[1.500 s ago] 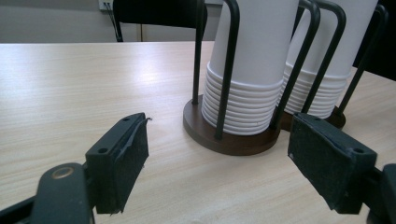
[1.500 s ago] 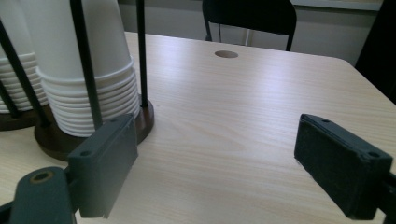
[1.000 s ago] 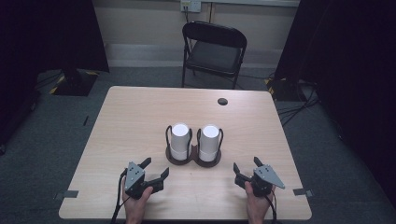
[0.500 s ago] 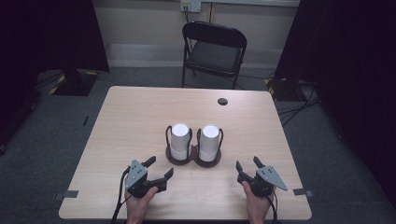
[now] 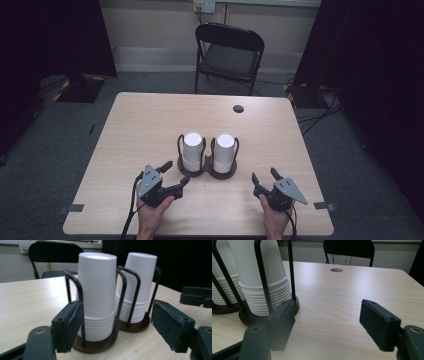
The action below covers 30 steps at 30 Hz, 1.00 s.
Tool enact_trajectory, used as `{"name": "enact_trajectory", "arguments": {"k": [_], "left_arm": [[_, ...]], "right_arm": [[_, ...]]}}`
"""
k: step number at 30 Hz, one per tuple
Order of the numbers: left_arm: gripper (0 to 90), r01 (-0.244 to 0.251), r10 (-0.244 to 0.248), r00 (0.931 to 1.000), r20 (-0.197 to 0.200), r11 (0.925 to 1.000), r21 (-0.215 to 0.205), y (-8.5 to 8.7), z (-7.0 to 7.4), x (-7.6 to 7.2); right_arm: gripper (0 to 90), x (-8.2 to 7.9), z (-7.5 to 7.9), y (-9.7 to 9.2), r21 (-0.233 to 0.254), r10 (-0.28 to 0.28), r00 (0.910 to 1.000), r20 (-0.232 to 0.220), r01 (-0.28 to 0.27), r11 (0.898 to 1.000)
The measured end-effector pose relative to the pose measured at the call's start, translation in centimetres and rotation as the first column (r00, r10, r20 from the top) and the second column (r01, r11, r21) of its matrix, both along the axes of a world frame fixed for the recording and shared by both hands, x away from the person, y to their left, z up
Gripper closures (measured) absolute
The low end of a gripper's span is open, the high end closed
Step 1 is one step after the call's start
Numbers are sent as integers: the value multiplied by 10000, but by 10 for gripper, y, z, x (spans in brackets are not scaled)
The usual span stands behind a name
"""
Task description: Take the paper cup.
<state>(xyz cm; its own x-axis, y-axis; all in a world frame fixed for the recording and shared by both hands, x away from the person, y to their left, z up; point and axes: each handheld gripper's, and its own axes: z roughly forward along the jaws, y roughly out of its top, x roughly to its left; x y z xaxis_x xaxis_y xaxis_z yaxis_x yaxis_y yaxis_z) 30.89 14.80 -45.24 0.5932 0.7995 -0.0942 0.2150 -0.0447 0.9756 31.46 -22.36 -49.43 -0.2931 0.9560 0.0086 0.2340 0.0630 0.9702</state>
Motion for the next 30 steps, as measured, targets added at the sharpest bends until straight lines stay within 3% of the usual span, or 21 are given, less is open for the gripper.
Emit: {"name": "enact_trajectory", "arguments": {"k": [4, 7, 14, 17, 20, 22, 23, 24, 27, 28, 30], "left_arm": [[257, 510, -507, 9986, 123, 9984, -250, -2, 6, 3], [290, 618, -618, 9980, 116, 9981, 55, -6, 11, 4], [341, 1211, -1223, 9915, 445, 9922, 283, -16, 18, 8], [377, 1745, -1770, 9826, 569, 9836, 462, -20, 22, 10], [398, 2011, -2060, 9738, 961, 9778, 581, -25, 27, 8], [399, 2093, -2145, 9727, 883, 9757, 650, -26, 28, 8], [392, 2126, -2204, 9696, 1059, 9738, 803, -29, 30, 8], [398, 2247, -2315, 9685, 922, 9713, 782, -30, 32, 9], [405, 2143, -2207, 9711, 909, 9739, 749, -35, 35, 10], [380, 2336, -2393, 9685, 686, 9689, 812, -40, 37, 14], [367, 2393, -2450, 9676, 619, 9671, 865, -44, 38, 16]], "right_arm": [[276, 0, 0, -1, 51, -32, 10000, 47, 32, 10000], [273, 0, 0, 0, 9, -56, 10000, 38, 56, 10000], [271, -1, 0, -1, 53, -94, 9999, 55, 94, 9999], [269, 0, 0, 0, 13, -118, 9999, 63, 118, 9999], [260, -1, 0, -1, 109, -181, 9998, 125, 180, 9998], [258, -1, 0, -1, 131, -197, 9997, 133, 195, 9997], [257, -1, 0, -1, 123, -193, 9997, 132, 192, 9997], [257, -1, 0, -1, 128, -196, 9997, 114, 195, 9997], [253, -1, 0, -1, 145, -210, 9997, 145, 208, 9997], [249, -2, 0, -1, 186, -235, 9996, 176, 232, 9996], [247, -2, 0, -2, 198, -254, 9995, 204, 250, 9995]]}}
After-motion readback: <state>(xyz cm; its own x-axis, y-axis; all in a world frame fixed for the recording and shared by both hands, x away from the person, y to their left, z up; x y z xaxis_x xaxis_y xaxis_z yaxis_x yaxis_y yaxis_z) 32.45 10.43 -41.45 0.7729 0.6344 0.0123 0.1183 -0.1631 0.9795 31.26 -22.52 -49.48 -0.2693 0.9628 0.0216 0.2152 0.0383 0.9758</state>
